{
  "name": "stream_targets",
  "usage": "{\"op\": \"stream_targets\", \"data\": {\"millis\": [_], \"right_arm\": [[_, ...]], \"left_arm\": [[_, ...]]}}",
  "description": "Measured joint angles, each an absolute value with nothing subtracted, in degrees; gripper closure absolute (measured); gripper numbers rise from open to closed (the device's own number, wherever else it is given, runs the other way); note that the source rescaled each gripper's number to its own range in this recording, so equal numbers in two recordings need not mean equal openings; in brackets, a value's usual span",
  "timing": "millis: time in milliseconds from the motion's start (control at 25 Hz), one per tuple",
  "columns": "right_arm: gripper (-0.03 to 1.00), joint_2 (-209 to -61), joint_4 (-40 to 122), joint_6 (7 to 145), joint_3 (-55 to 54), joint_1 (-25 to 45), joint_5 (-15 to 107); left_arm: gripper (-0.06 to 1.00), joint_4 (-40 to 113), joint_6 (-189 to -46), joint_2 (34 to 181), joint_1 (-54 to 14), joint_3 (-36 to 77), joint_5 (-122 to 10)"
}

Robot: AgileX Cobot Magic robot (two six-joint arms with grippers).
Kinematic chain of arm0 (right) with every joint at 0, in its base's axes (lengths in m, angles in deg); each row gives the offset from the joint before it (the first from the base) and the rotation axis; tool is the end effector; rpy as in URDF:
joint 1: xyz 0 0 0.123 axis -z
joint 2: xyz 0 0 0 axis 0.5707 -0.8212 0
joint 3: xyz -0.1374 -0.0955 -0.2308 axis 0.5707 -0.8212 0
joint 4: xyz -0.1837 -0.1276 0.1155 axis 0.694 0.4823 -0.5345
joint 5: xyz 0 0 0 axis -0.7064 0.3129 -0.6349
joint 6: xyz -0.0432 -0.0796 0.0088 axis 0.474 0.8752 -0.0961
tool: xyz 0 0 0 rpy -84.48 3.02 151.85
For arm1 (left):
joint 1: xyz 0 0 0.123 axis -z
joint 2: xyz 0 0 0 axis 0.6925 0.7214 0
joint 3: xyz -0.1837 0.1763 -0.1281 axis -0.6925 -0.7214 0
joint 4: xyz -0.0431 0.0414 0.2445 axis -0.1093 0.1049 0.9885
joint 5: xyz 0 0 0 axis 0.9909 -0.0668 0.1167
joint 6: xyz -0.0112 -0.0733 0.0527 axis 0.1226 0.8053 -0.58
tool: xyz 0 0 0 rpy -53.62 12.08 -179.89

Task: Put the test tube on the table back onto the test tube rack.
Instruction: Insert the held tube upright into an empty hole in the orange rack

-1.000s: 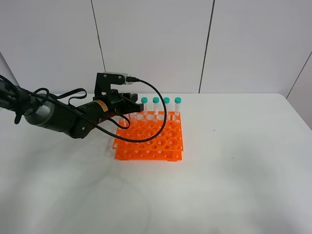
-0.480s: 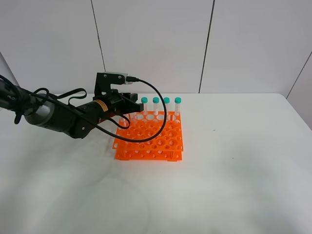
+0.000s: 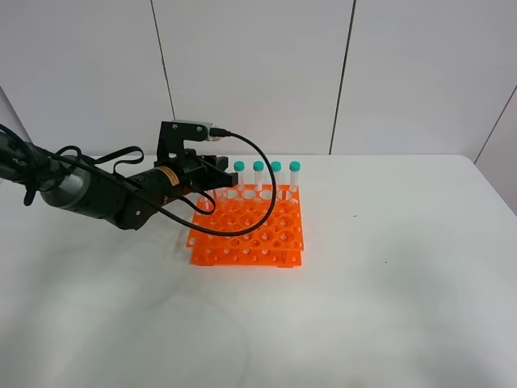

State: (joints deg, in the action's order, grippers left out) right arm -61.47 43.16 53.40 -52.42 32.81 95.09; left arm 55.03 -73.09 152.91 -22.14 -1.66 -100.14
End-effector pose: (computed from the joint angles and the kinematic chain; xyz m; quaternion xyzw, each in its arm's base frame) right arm -0.0043 0.0074 0.2798 -0.0155 0.8407 0.0576 0.5382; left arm 0.3836 -0.1578 0.1332 0.1197 0.7877 -0.1684 0.5804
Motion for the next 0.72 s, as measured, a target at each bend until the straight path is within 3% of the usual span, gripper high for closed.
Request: {"op": "stream_targets", "data": {"millis": [720], "right_arm": [[0.97,-61.47,43.16,53.4,-52.42,32.81,95.09]], "left_arm": [[0.94,55.08,-73.09,152.91,-22.14,-1.66,-99.69]]}}
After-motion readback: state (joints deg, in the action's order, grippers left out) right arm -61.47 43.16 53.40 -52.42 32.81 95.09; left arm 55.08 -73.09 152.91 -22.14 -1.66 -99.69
